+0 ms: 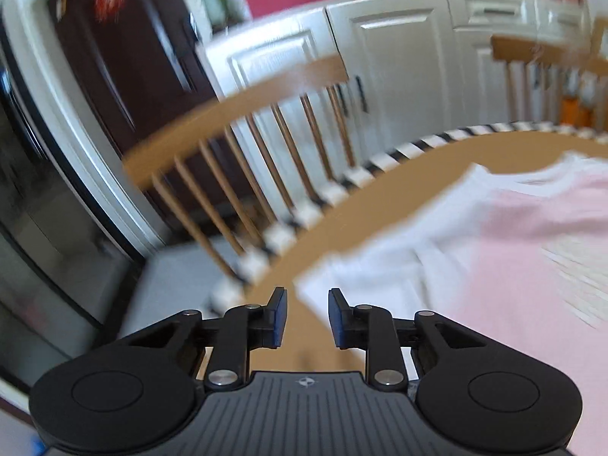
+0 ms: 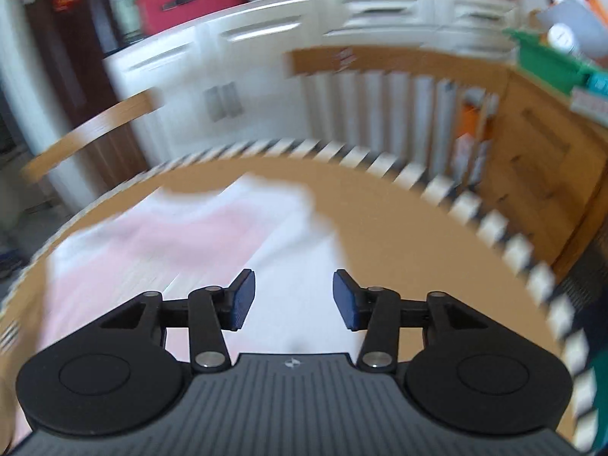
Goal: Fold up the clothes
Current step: 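Lay the T-shirt on the table and open both grippers, then grasp the hem with both grippers and pull it to straighten the shirt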
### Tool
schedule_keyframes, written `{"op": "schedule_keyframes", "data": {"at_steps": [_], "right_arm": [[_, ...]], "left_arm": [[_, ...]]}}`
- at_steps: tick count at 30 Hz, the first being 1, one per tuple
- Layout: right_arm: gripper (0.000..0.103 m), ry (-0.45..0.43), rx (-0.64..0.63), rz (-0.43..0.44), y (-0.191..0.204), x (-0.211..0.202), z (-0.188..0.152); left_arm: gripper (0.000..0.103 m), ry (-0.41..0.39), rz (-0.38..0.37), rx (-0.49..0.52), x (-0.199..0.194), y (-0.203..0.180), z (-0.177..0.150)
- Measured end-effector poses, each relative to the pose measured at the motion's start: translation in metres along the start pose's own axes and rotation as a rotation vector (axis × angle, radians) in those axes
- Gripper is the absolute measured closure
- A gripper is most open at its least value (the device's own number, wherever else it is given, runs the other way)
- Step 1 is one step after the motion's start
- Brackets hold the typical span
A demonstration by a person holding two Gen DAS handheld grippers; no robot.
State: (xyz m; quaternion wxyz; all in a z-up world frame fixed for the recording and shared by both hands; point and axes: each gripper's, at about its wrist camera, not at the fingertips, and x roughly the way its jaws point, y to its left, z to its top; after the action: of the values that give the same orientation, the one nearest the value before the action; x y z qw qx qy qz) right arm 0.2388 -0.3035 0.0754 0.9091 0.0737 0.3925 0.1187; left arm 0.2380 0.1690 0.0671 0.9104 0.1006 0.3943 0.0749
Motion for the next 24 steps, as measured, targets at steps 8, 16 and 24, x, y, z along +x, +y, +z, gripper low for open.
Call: {"op": "schedule_keyframes", "data": {"at_steps": [8,16,24], "right_arm": [[0.054,0.148,-0.066,0.102,0.105,-0.093,-0.150],[0.041,0.174,-0.119,-0.009,0.198,-0.104,-0.200],[0.046,0.126,-0.070,-0.132,0.212,-0.082,-0.206]], "left_arm": [[0.053,0.047,-0.147,-0.012,-0.118,-0.003,-0.135],[0.039,0.070,-0.128,-0.020,-0.172,-0.047,-0.214],[0.038,0.105,-0.135,-0.085,-0.177,-0.059,-0.224]]}}
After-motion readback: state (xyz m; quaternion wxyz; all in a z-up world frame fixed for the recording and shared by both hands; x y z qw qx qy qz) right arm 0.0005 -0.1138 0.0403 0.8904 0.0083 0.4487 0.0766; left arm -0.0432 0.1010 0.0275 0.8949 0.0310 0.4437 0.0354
